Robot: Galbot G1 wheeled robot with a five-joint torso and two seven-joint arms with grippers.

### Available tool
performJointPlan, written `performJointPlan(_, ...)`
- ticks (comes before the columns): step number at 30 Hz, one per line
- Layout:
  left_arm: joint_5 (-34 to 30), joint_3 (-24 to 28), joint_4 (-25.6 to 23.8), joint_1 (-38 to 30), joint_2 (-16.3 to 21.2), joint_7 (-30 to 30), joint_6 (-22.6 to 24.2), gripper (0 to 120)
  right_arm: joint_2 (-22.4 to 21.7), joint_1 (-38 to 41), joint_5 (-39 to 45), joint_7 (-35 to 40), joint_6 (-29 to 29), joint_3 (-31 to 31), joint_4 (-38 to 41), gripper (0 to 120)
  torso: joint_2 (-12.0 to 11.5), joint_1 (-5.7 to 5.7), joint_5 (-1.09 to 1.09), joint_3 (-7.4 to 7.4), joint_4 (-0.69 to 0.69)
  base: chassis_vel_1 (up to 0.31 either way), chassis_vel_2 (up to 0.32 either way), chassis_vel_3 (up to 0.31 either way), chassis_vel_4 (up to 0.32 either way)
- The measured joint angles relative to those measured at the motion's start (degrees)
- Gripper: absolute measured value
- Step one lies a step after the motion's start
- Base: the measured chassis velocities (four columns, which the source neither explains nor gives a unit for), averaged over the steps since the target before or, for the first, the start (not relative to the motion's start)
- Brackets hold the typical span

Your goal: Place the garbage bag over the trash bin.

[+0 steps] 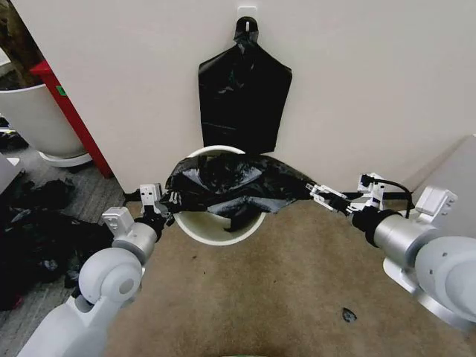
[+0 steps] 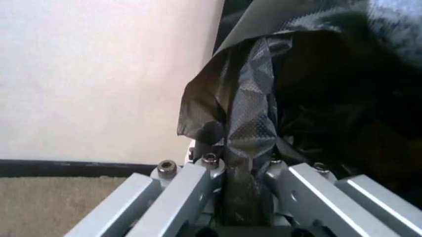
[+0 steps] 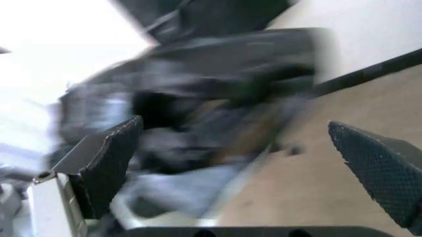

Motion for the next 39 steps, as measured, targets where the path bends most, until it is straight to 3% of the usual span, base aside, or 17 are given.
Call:
performJointPlan(4, 1.96, 0.08, -0.1, 1.12, -0.64, 1.18, -2.97, 1, 0.69, 2.73, 3.43, -1.31, 2.92, -2.13, -0.03, 100, 0.0, 0.0, -0.01, 0.0, 0.0, 0.0, 0.0, 0.0, 0.0)
performJointPlan(14, 2.22, 0.96, 1.01, -1.03, -1.48, 0.42, -3.81, 1, 0.2, 6.3, 14.79, -1.2, 4.24, -2.06, -0.08, 100, 0.0, 0.0, 0.0, 0.0, -0.01, 0.0, 0.0, 0.0, 0.0)
performJointPlan(19, 2.02, 2.27, 1.54, -3.16, -1.1, 0.32, -4.22, 1, 2.62, 7.31, 19.36, 0.31, 5.95, -4.38, -0.1, 100, 0.0, 0.0, -0.01, 0.0, -0.01, 0.0, 0.0, 0.0, 0.0)
performJointPlan(28, 3.27, 3.93, 1.83, -3.97, -0.44, 3.1, -6.87, 1, 7.22, 6.19, 22.45, 4.67, 11.34, -6.75, -0.13, 100, 0.0, 0.0, 0.0, 0.0, -0.01, 0.0, 0.0, 0.0, 0.0)
performJointPlan(39, 6.13, 3.82, 0.77, -2.56, 0.28, 6.66, -9.02, 1, 7.81, 4.88, 22.01, 5.53, 12.89, -6.77, -0.13, 96, 0.0, 0.0, 0.0, 0.0, -0.01, 0.0, 0.0, 0.0, 0.0)
